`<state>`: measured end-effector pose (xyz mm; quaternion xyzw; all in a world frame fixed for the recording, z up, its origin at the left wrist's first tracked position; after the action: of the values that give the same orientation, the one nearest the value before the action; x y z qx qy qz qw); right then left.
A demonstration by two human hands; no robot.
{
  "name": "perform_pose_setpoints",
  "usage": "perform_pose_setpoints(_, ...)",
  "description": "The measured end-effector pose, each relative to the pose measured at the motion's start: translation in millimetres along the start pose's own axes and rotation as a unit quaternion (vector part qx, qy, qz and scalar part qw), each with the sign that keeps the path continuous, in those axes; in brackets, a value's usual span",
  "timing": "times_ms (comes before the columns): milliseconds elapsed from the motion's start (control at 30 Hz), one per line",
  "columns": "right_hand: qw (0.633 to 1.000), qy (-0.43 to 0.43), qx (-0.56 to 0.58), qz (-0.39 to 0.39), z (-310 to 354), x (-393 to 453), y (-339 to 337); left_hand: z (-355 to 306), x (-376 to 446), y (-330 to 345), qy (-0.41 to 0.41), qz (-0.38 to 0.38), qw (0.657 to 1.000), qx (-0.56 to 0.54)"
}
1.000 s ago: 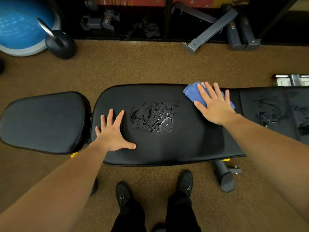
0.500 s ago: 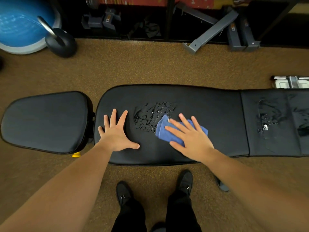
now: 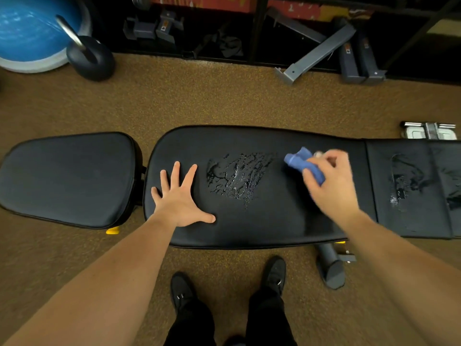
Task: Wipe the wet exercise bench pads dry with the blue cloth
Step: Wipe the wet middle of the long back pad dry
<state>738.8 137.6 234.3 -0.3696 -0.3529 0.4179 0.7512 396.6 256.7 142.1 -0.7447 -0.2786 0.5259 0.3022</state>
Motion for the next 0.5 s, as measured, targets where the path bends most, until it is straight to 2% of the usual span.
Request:
perform_pose_setpoints(67,0.997,0.008,-0.059,0.056,-12,26,12,1,0,0,0.002,-0.001,1.0,-0.002)
perform_pose_setpoints(167,0.966,-0.007,-0.156,0.206,-18,32,65,1,1,1,0.005,-0.004,1.0,-0.004)
perform_pose_setpoints(300,0.965,-0.042,-0.163,0.203,20,20,98,2,1,3,0.008,0.002,1.0,-0.003)
perform_pose_setpoints(433,0.951,-0.16,-0.141,0.223,74,-23,117,1,1,3,0.01,0.001,1.0,-0.003)
perform_pose_setpoints(500,0.937,-0.192,-0.143,0.256,88,-49,122,1,1,3,0.005,0.005,1.0,0.001)
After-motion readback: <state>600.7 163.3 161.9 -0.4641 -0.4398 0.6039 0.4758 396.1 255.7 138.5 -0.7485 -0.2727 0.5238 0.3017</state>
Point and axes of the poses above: each hand's wrist, its own x-axis towards the middle knuckle, its own y-axis out of the palm, z = x × y, the point moved 9 cm from there along x, towards the middle knuckle, and after that the axes turned 1 degree about -z, right-handed, at the moved point
